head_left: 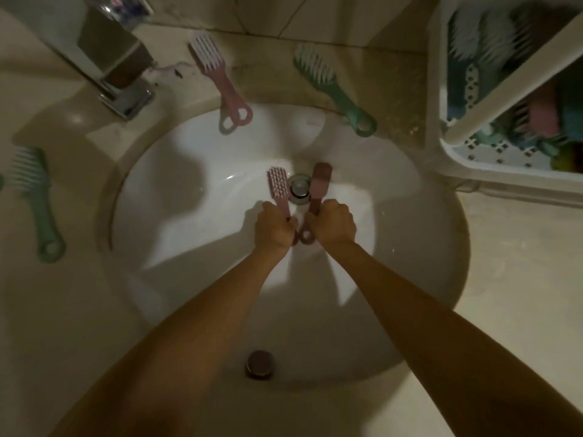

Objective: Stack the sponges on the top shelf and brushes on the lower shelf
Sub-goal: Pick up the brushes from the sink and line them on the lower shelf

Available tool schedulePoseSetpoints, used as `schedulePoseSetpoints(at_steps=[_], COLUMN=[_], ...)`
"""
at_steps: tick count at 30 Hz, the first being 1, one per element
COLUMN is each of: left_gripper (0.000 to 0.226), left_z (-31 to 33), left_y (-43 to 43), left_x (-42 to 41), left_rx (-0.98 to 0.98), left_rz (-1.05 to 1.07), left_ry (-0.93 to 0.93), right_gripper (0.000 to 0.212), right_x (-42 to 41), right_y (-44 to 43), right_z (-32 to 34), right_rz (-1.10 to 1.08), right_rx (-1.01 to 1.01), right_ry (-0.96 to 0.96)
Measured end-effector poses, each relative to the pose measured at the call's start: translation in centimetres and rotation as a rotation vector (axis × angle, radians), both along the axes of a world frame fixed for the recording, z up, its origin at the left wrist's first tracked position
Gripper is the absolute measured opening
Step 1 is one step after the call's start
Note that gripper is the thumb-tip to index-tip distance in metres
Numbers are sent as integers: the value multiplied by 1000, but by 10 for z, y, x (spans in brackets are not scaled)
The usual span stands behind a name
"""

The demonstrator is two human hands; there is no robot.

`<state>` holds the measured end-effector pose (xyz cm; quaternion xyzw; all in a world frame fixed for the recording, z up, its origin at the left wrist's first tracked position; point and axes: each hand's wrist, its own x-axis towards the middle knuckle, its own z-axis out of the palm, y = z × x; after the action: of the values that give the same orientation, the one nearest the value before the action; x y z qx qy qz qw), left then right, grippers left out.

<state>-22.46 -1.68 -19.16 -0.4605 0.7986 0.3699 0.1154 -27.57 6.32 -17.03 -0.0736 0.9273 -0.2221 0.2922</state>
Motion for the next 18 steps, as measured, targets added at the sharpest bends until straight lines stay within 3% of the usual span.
schedulePoseSetpoints(at_steps=[5, 8, 14, 18], left_gripper=[29, 26, 36, 58], left_z=[8, 25, 46, 50], left_y=[-1, -3, -8, -8], left_x=[0, 9, 27, 28], left_rx=[55, -19, -48, -129], left_rz=[21, -63, -136, -145], left_ry=[-6, 4, -87, -148], right_gripper=[15, 20, 17, 13], right_x=[-1, -1, 7, 7], right_y=[2, 10, 30, 37], right_z=[-1, 11, 44, 48], right_rz=[-68, -30, 3, 39], right_rx=[-75, -115, -135, -89], right_ry=[-9, 26, -6, -54])
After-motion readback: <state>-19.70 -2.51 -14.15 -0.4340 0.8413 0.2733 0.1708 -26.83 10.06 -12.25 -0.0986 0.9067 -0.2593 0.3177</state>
